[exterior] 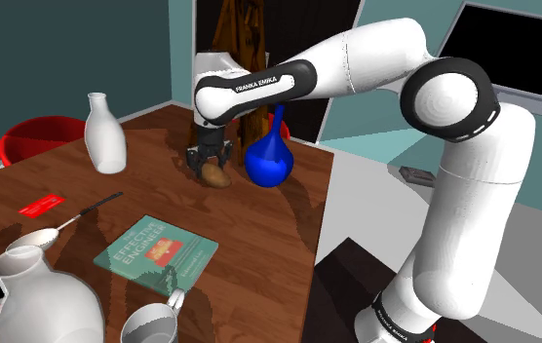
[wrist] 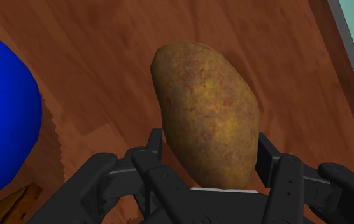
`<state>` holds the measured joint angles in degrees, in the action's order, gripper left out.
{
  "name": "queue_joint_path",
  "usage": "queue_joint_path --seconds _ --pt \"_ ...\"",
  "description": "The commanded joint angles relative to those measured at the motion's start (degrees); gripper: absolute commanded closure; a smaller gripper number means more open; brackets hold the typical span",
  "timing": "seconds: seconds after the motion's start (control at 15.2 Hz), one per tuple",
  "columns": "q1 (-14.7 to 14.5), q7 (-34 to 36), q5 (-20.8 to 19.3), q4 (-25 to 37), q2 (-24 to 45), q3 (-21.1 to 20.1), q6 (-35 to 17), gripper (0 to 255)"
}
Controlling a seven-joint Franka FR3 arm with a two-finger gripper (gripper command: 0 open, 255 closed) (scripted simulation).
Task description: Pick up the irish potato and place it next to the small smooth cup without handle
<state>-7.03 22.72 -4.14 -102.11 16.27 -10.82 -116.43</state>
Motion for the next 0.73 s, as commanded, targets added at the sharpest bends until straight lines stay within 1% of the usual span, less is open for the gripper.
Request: queue_joint_path --seconds 0.0,0.66 --pt "0.02 -0.1 0.15 0.87 -0.52 -0.05 1.4 255" --pt "0.05 -0.51 0.67 6.07 -2.42 -0.21 8.46 255"
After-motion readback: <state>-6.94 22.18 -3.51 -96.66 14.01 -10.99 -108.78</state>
